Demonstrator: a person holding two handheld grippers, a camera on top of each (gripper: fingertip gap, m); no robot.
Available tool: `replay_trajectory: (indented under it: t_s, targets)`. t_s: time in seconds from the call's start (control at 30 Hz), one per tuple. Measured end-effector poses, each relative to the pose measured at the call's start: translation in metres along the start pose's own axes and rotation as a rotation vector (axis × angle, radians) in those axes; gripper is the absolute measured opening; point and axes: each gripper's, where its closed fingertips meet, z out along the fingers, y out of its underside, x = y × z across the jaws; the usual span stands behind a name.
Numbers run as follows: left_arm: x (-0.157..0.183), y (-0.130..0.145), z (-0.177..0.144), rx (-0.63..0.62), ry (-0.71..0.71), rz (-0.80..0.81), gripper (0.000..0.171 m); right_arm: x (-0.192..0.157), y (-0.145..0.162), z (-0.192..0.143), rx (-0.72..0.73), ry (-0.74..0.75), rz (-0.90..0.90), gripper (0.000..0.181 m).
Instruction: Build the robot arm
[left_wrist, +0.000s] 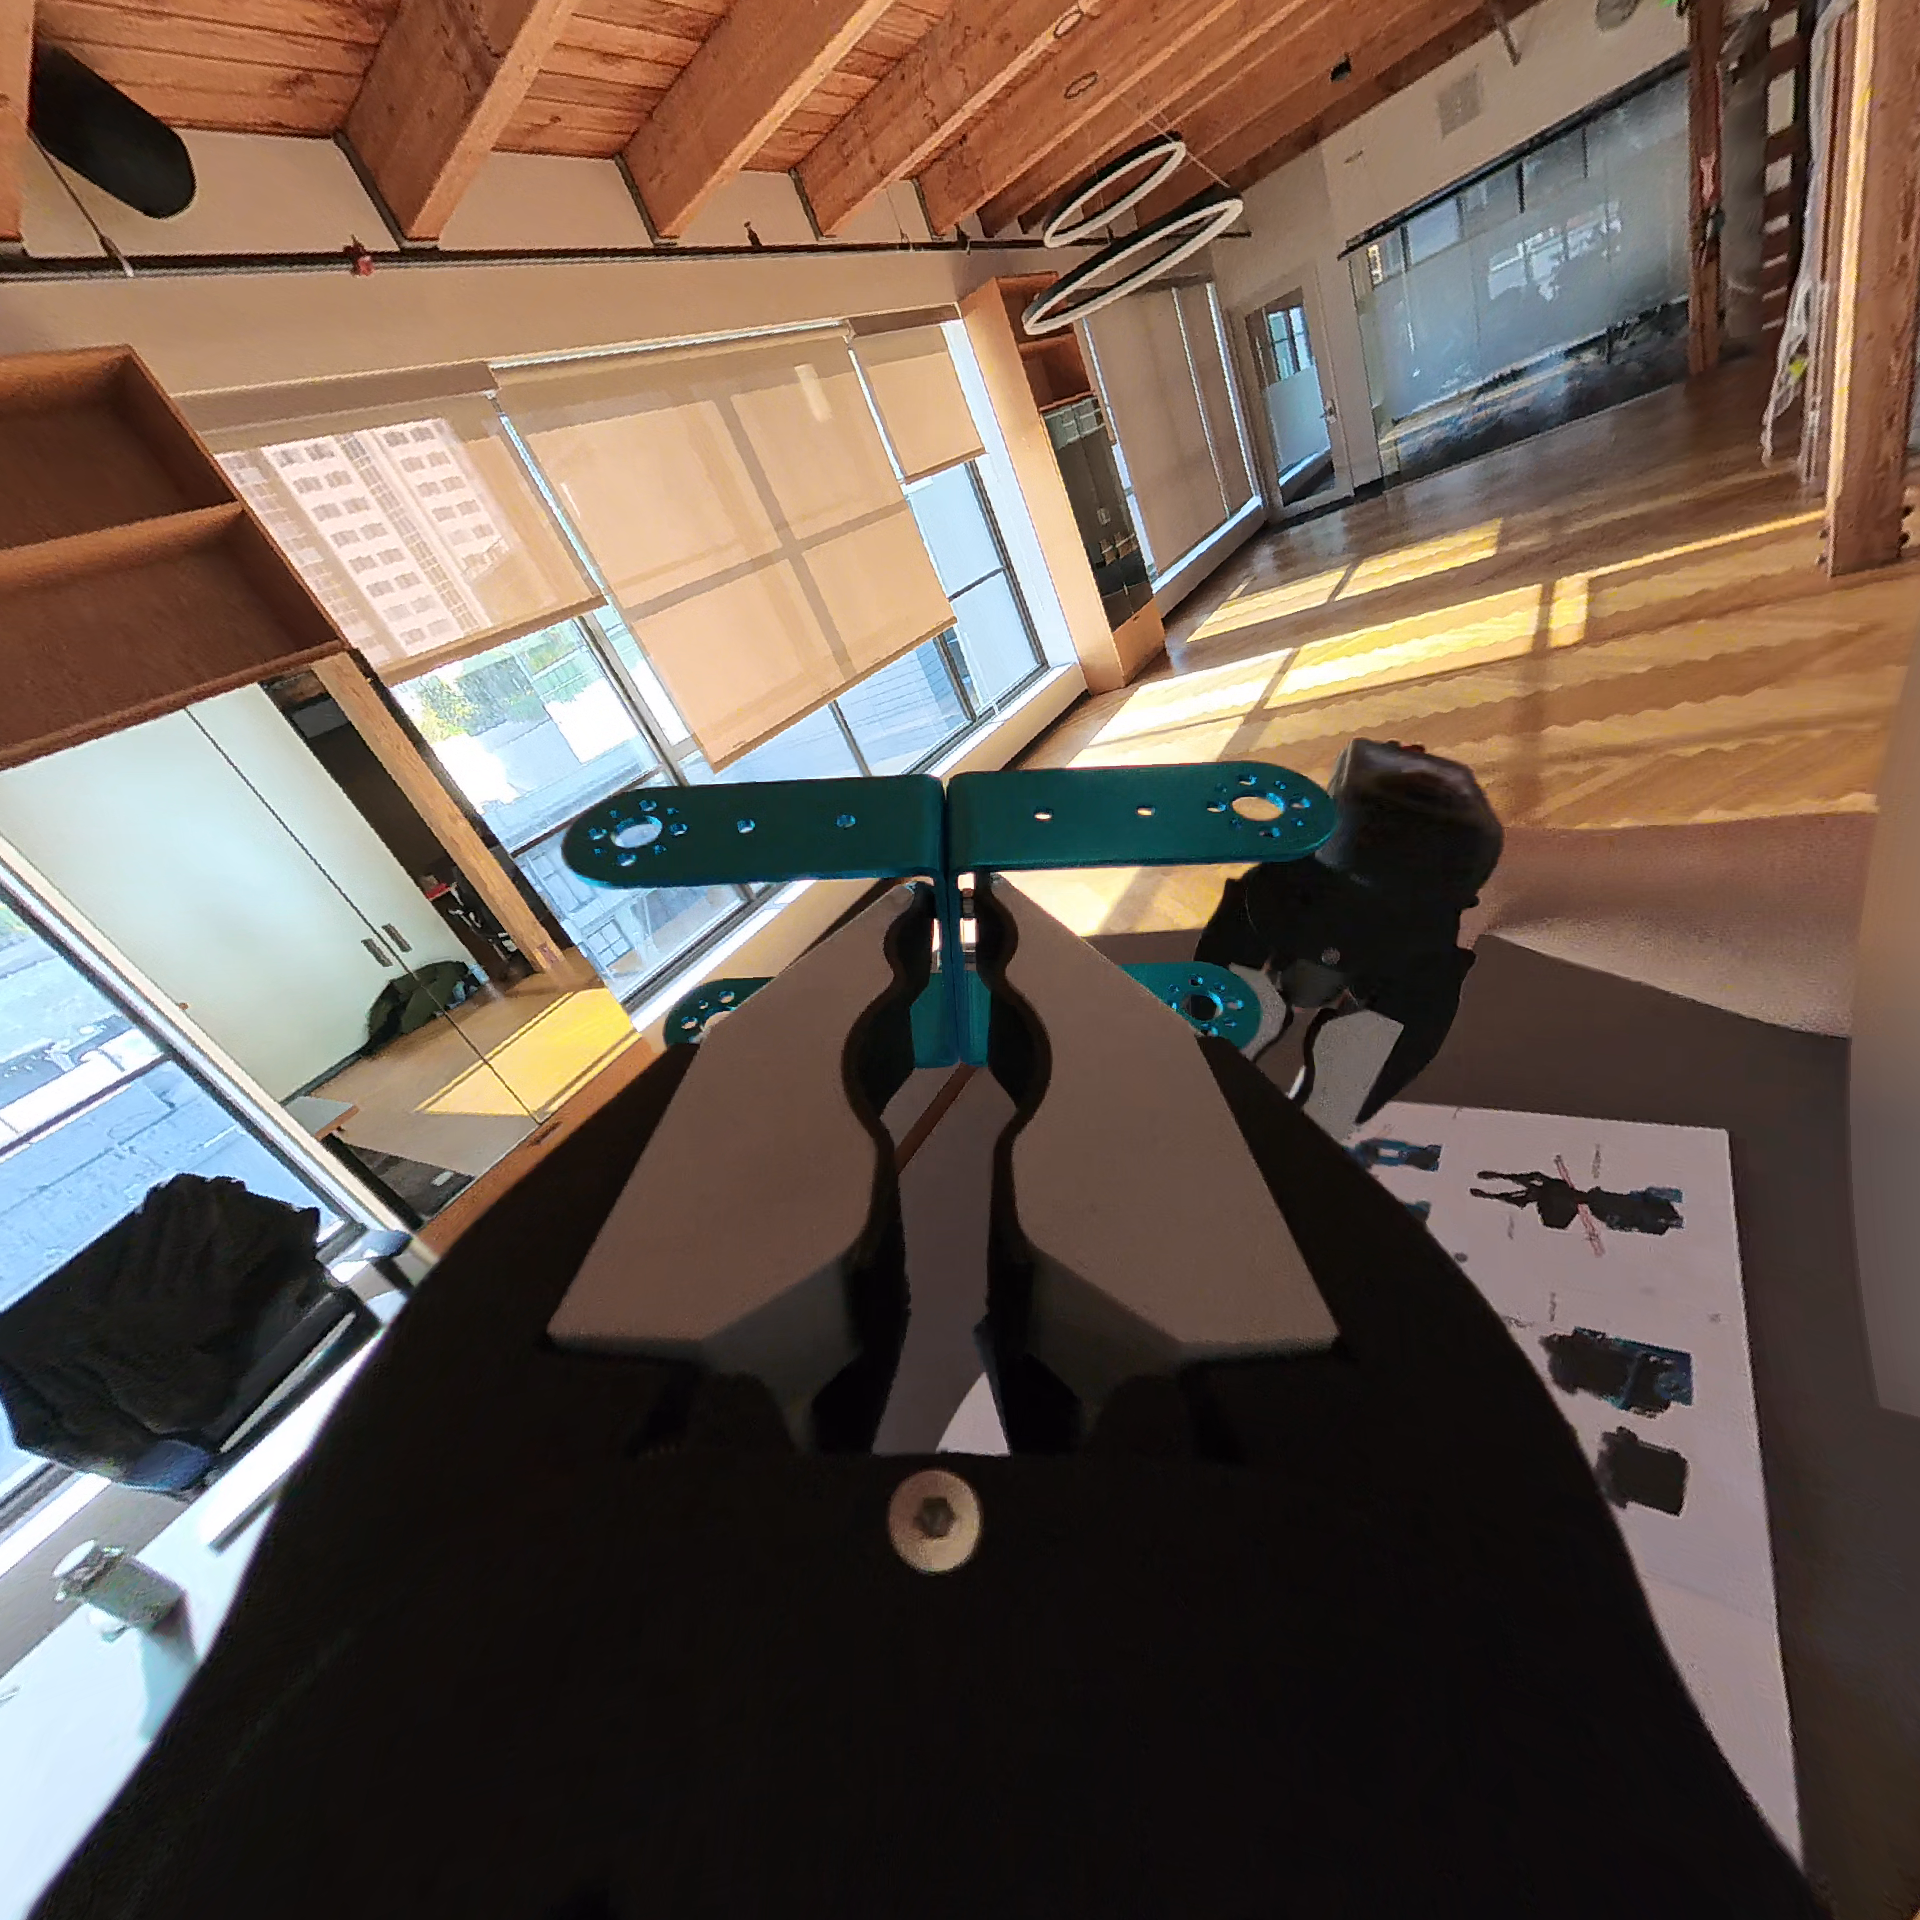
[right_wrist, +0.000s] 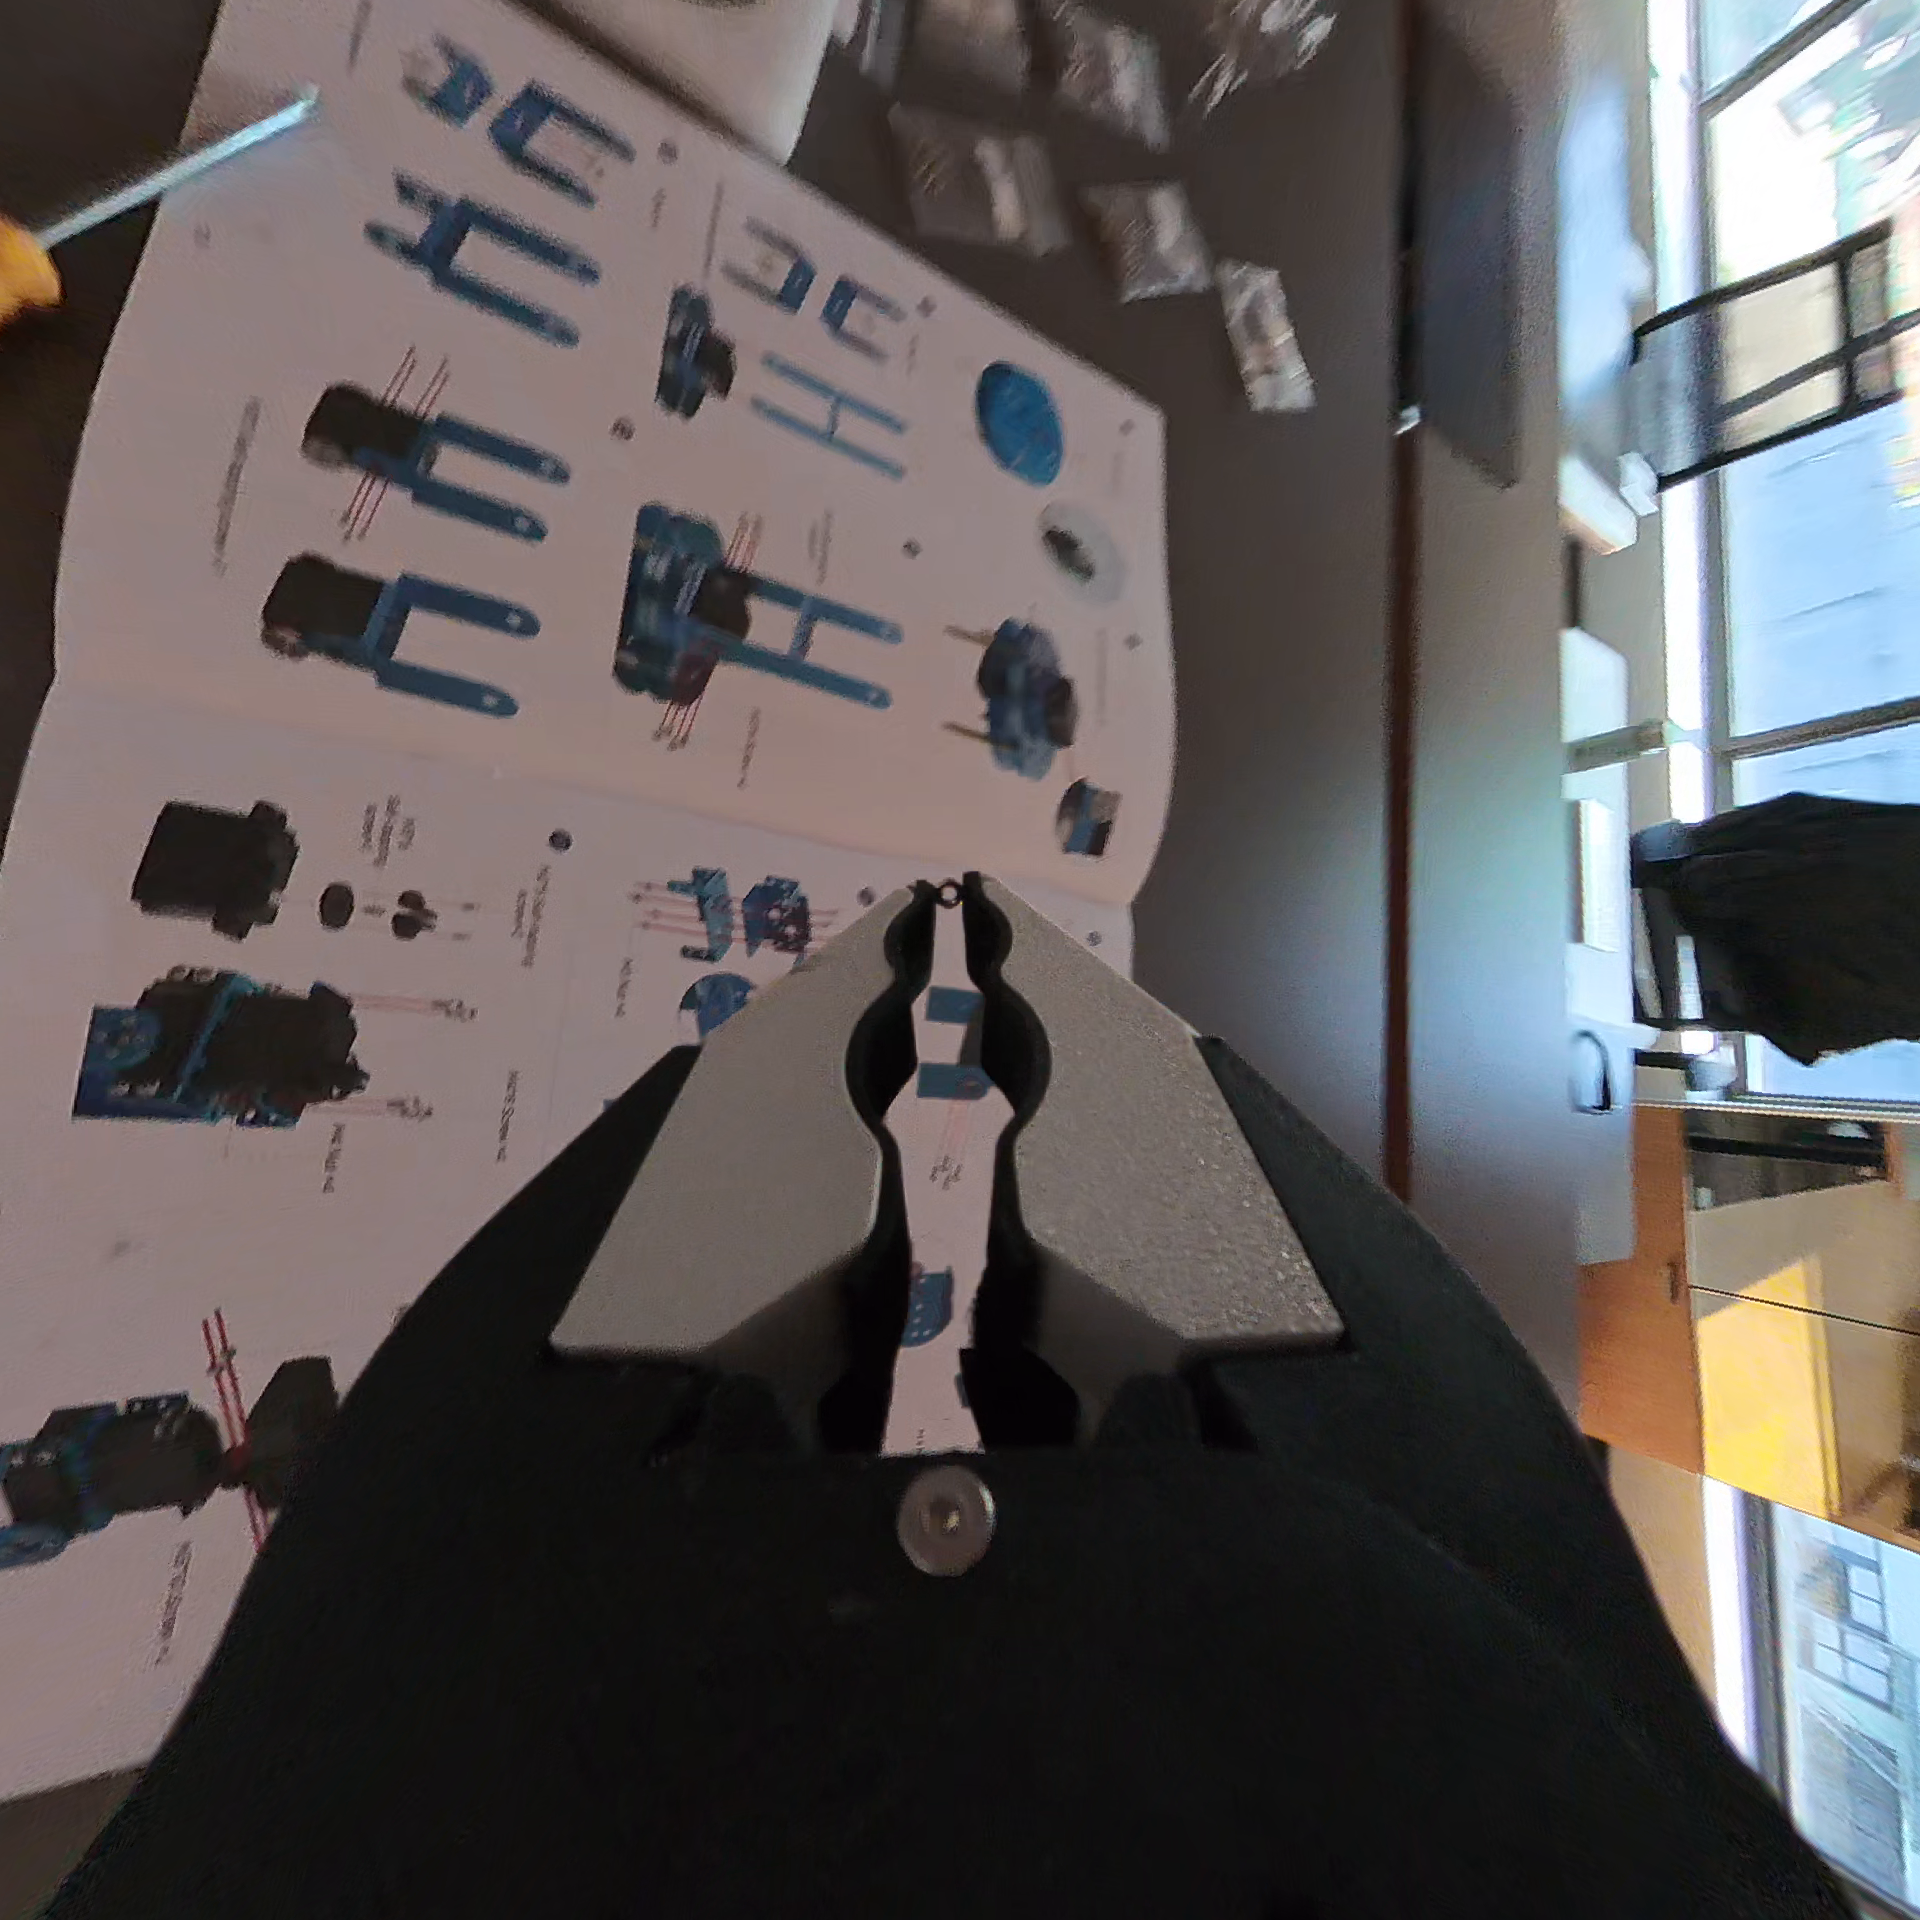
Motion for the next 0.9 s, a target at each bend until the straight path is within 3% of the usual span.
replay_trajectory:
  t_s: [0.27, 0.47, 0.57, 0.7, 0.9]
  targets:
    - [-0.004, -0.029, -0.019, 0.131, 0.013, -0.080, 0.005, 0.049, -0.121, -0.111, 0.254, 0.502, -0.031, 0.005]
    - [-0.003, -0.062, -0.043, 0.275, 0.014, -0.074, 0.005, 0.038, -0.216, -0.194, 0.545, 0.785, 0.018, 0.004]
    - [0.000, -0.073, -0.051, 0.334, 0.022, -0.074, 0.005, 0.029, -0.248, -0.204, 0.650, 0.816, 0.081, 0.004]
    - [0.001, -0.084, -0.060, 0.426, 0.014, -0.059, 0.005, 0.035, -0.266, -0.193, 0.675, 0.825, 0.183, 0.004]
    - [-0.009, -0.072, -0.051, 0.349, -0.043, -0.128, 0.005, 0.047, -0.269, -0.182, 0.672, 0.839, 0.243, 0.004]
